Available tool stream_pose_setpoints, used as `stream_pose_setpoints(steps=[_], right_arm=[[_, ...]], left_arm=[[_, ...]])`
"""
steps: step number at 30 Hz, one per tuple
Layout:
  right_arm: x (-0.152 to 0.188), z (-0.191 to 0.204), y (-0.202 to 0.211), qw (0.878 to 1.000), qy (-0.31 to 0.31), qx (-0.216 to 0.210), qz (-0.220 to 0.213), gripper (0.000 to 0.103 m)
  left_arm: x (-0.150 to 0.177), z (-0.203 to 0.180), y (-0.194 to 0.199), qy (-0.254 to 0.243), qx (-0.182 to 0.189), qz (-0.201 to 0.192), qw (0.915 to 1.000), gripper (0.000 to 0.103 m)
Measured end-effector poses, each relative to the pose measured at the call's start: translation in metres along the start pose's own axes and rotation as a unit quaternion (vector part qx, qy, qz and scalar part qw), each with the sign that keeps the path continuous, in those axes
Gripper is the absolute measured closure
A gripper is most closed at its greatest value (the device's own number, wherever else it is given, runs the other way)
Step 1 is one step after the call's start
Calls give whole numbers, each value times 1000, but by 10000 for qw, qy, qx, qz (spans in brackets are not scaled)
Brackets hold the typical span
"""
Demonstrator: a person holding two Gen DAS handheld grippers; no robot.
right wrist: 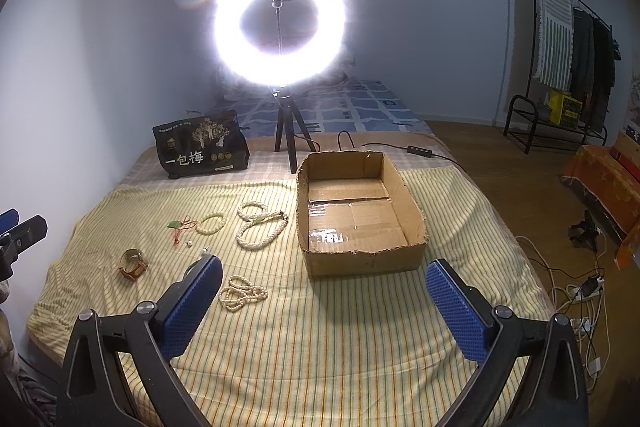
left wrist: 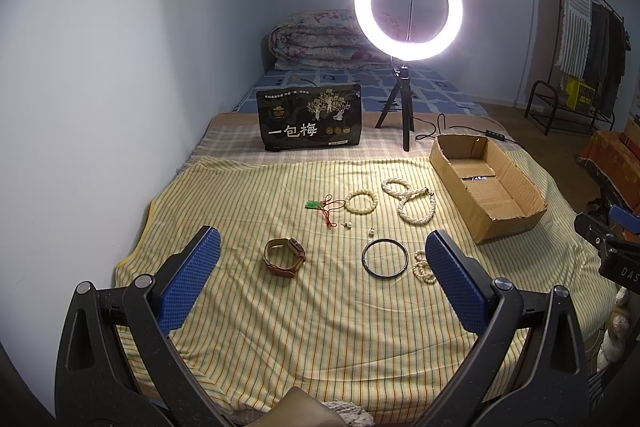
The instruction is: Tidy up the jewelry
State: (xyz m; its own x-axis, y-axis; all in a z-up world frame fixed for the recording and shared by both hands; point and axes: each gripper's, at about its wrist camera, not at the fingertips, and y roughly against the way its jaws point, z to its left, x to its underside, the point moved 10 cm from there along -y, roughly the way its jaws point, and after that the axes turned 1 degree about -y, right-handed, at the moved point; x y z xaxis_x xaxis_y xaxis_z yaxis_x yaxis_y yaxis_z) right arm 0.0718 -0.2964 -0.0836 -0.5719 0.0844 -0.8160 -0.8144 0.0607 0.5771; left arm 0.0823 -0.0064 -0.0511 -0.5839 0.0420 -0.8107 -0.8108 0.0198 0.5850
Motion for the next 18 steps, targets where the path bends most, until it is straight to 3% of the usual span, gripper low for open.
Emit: stream_pose_setpoints(steps=[18], right_arm=[[2, 3, -2, 10000, 30, -40, 49, 0]], left_arm=[[-1, 1, 1, -1, -4, 0, 10000, 0]])
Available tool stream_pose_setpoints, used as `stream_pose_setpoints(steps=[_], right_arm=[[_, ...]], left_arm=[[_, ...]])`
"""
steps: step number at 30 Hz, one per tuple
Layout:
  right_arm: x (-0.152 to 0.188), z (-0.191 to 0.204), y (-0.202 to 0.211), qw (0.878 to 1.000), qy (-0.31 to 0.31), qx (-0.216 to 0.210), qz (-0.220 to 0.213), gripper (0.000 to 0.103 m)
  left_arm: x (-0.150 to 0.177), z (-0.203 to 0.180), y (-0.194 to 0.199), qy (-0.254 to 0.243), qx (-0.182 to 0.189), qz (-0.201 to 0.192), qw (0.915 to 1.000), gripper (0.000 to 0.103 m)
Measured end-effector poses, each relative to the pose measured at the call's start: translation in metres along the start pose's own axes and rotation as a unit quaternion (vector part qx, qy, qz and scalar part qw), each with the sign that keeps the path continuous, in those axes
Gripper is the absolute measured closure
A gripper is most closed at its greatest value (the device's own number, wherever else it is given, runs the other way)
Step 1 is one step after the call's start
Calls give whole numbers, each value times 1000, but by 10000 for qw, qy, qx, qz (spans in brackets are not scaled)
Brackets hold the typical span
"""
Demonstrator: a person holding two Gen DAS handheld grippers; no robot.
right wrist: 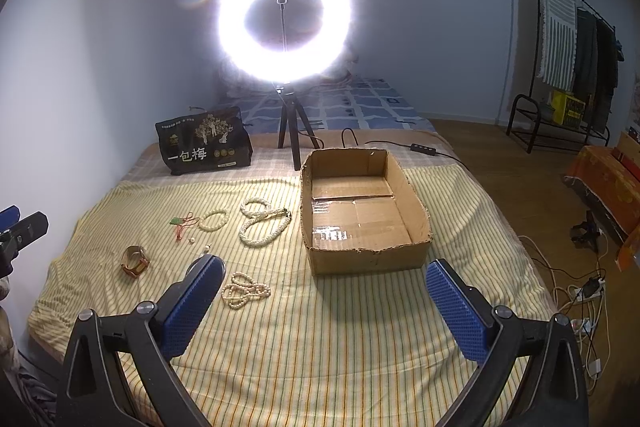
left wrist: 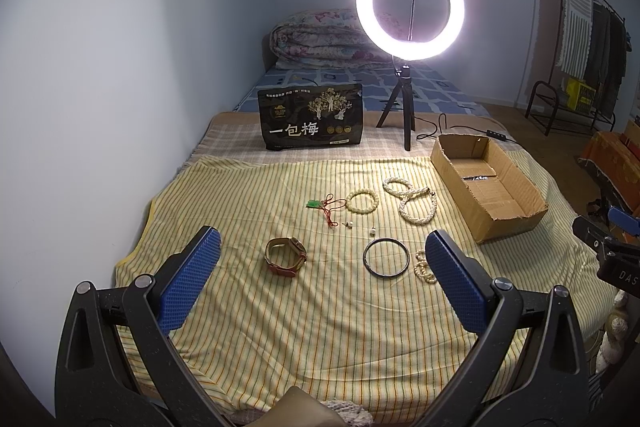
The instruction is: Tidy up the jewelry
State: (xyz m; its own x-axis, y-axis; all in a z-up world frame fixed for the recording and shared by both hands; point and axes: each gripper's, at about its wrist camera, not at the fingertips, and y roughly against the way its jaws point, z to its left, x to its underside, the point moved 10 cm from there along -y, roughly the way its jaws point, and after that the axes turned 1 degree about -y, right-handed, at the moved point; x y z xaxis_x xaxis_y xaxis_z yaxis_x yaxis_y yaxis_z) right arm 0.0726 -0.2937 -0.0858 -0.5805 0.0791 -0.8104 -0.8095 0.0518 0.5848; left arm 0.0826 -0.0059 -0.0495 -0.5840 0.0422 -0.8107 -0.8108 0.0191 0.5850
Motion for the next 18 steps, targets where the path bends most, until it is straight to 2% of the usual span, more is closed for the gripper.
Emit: stream_pose_setpoints(steps=[9, 18], right_arm=[[2, 3, -4, 9999, 68, -31, 75, 0], [7, 12, -27, 9989, 245, -173, 362, 0]], left_arm=[[1, 9, -7, 63, -103, 119, 9999, 0], [6, 37, -24, 316, -253, 321, 9987, 0]])
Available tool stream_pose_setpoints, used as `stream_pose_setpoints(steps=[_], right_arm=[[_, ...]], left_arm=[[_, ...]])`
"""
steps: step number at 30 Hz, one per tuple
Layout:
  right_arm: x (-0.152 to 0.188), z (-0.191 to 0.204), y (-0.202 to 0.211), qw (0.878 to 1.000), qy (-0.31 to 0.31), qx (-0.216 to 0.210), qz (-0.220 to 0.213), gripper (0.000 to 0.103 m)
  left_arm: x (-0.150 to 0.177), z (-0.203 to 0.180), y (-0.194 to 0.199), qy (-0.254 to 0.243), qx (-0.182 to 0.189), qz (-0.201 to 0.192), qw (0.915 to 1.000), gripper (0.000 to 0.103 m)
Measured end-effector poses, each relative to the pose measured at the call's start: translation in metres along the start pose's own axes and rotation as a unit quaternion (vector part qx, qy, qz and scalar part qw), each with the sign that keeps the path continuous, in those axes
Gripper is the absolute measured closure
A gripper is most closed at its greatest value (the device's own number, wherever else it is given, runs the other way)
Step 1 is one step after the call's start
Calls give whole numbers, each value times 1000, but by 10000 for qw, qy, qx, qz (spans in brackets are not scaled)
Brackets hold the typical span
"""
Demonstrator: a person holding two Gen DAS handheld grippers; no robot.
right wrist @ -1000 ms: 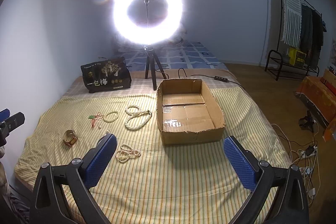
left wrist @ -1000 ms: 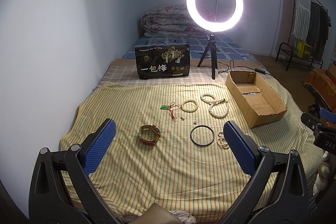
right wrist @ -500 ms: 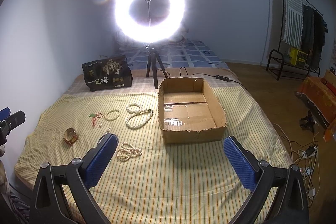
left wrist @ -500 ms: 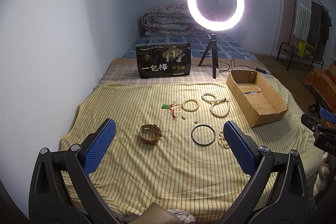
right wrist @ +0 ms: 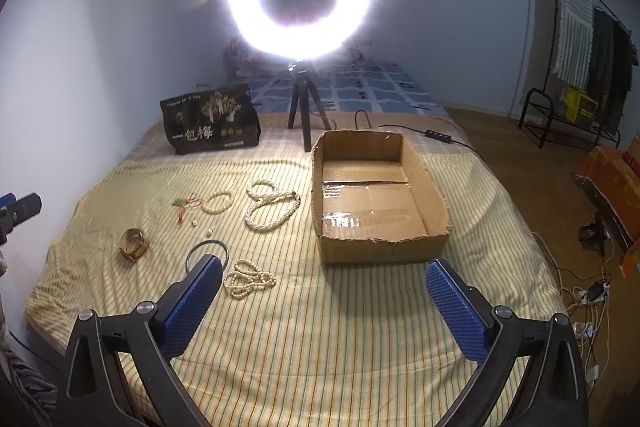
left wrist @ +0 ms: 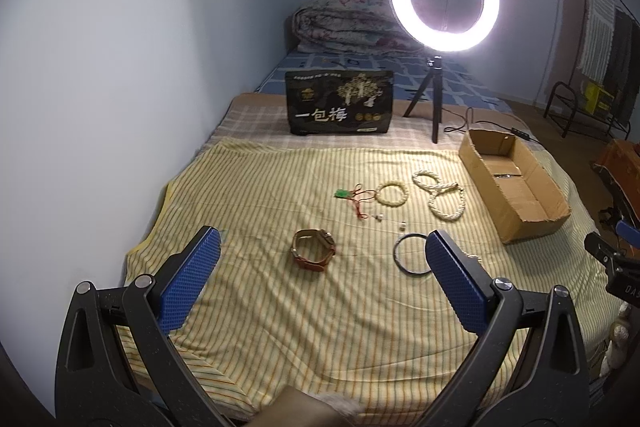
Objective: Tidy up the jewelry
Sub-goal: 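Move left tool to the red-strap watch while right tool approaches the blue bangle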
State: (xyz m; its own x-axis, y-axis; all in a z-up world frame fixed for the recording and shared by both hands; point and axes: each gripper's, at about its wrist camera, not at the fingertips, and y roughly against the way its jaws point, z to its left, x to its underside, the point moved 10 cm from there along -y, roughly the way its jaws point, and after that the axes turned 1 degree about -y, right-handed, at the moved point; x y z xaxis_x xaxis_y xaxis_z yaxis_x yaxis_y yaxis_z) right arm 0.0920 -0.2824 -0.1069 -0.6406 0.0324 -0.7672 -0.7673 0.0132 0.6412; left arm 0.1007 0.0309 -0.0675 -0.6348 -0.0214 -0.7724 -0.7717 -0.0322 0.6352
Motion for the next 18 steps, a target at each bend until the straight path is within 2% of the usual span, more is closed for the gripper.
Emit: stream_pose_setpoints(steps=[3, 10, 13, 18], right_arm=[[-2, 7, -8, 9997, 149, -152, 72, 0], [-14, 20, -32, 9972, 707, -172, 154, 0], [-12, 28, -45, 9951, 883, -291, 329, 1], [4, 40, -69, 9895, 822, -749, 923, 5]], left_arm=[[1, 8, -9, 46, 27, 126, 9999, 0], [-4, 25, -26, 57, 58, 299, 9995, 1], [-4, 34, -40, 179, 123, 520, 9984, 7], [8, 39, -70, 302, 231, 1031, 9939, 21]])
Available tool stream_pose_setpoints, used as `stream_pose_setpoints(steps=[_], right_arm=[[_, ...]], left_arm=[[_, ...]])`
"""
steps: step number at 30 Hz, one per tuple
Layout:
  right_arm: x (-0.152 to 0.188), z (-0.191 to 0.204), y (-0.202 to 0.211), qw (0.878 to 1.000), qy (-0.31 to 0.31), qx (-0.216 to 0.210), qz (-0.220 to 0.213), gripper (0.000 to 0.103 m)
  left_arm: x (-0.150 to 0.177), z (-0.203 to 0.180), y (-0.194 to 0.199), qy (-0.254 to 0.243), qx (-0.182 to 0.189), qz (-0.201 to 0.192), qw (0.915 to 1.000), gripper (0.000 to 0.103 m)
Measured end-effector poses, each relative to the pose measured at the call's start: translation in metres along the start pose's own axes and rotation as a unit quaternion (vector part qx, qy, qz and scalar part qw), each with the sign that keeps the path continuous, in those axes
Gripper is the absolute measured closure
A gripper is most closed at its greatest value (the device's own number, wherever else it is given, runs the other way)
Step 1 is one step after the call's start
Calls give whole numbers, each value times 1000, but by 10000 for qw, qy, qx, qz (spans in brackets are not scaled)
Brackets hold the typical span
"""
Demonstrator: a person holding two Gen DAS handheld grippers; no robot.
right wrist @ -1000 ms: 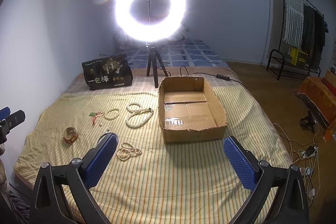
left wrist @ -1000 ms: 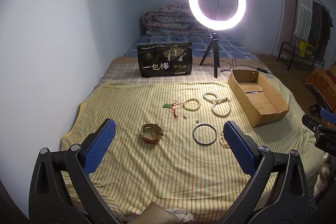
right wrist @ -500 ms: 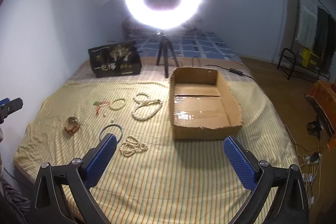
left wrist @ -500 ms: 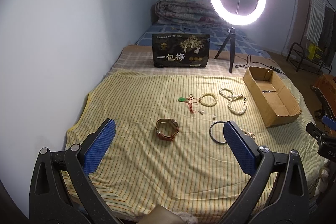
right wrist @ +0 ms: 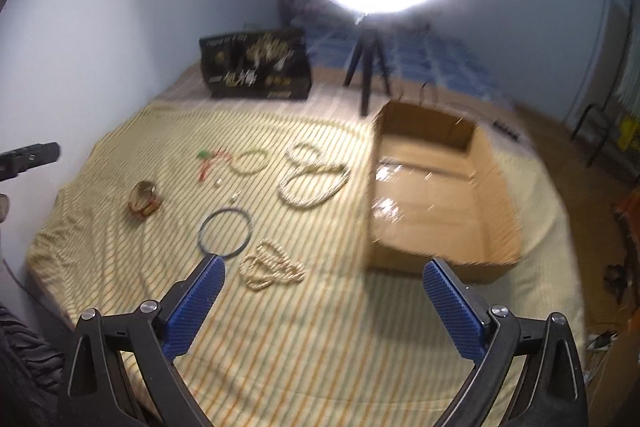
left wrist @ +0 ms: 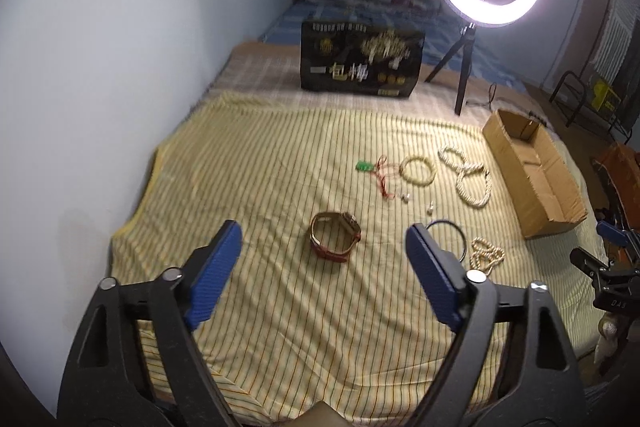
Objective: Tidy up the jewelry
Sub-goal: 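Move left tool to the red-strap watch while right tool approaches the blue bangle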
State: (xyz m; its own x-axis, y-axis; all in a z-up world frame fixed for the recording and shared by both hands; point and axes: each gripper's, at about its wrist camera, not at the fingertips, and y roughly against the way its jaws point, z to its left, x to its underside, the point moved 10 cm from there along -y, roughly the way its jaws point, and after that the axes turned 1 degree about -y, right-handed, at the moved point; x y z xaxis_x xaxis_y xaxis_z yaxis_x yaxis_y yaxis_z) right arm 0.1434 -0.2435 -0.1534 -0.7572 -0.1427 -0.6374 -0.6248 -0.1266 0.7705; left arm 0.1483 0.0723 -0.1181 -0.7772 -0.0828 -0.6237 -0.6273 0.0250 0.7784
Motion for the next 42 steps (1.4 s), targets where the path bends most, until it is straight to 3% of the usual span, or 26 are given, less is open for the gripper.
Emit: stream_pose_setpoints(steps=[7, 9, 18, 29, 32, 42], right_arm=[[-2, 16, -30, 9975, -163, -500, 474, 10], [-4, 24, -42, 9954, -260, -691, 614, 16], [3, 49, -100, 9834, -459, -1033, 1420, 40], [3, 58, -135, 9742, -680, -1132, 1827, 63], [1, 58, -139, 9742, -673, -1123, 1837, 67], [2, 66, -161, 9723, -593, -1078, 1988, 73]], left_arm=[[6, 0, -40, 88, 123, 597, 9981, 33], [9, 3, -54, 184, 136, 801, 9965, 40], [23, 16, -100, 566, 274, 1458, 9873, 47], [26, 15, -135, 757, 302, 1789, 9805, 57], [25, 19, -142, 841, 259, 1838, 9790, 65], [30, 26, -158, 984, 319, 2031, 9737, 65]])
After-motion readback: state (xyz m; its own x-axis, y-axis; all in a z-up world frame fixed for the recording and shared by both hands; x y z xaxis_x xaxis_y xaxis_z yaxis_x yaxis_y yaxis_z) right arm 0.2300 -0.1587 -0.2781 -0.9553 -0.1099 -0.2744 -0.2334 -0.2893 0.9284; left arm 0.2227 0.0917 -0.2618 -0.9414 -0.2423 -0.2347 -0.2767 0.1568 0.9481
